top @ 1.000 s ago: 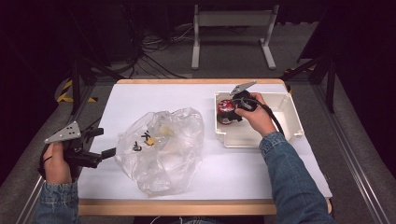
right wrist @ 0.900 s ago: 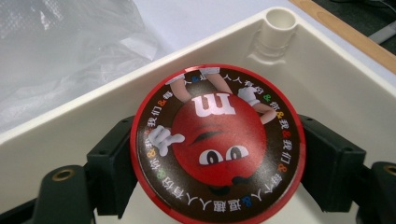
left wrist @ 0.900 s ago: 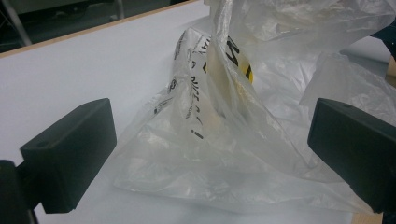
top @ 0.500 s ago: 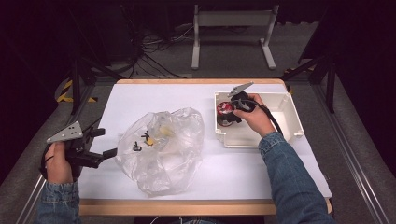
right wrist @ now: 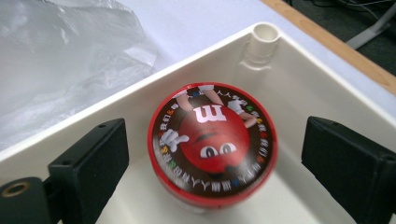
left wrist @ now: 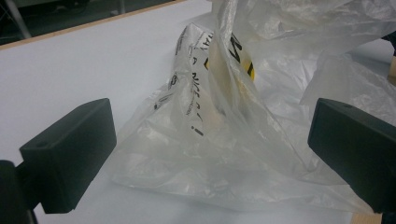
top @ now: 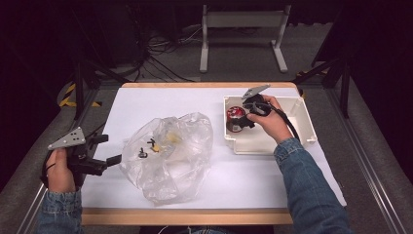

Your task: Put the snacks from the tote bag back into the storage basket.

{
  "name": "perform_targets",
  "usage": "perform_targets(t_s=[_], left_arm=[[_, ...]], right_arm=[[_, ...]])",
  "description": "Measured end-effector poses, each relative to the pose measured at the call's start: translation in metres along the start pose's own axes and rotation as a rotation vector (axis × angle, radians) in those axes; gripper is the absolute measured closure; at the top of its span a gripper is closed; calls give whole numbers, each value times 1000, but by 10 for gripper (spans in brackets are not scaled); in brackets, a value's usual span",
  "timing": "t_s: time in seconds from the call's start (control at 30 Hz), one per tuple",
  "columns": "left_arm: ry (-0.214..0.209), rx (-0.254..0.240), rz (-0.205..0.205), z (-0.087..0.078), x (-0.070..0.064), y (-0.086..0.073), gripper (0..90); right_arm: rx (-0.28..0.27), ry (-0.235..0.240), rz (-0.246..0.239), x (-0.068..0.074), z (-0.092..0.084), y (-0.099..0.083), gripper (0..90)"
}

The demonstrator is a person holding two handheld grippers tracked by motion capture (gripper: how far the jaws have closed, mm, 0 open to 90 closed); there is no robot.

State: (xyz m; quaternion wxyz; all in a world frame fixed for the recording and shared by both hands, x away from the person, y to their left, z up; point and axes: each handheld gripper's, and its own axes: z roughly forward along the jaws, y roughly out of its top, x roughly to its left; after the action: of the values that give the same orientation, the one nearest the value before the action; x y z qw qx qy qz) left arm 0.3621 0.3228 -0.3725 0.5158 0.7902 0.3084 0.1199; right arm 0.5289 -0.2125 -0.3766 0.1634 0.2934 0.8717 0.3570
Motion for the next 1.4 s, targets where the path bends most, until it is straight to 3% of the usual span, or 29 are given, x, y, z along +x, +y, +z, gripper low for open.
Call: perform_targets(t_s=[0.13,0.33,0.43,0.7,0.83,1.13,1.3,1.4], left_arm=[[4,8,-5,0,-1,-1,17],[9,16,7,-4,-3,-5,16],[15,8,-8,-8,-4,-8,15],[17,-1,-13,-7,-6,-12,15],[12,-1,-18,-9,-9,-14,13],[28,3,-50,-5,-11,-25,15],[31,3,-57,-5,-13,-29,14],[39,4,-57,-5,-14,-31,15]], right_arm=[[-15,-15,26,3,-23,2,72],[-104,-2,50,8,-55,2,72],[-145,11,56,13,-70,0,73],[-174,18,64,28,-107,-8,81],[-220,22,67,36,-123,-18,76],[-307,36,73,47,-145,-47,63],[-300,28,63,50,-149,-66,58],[-323,17,79,52,-152,-80,59]])
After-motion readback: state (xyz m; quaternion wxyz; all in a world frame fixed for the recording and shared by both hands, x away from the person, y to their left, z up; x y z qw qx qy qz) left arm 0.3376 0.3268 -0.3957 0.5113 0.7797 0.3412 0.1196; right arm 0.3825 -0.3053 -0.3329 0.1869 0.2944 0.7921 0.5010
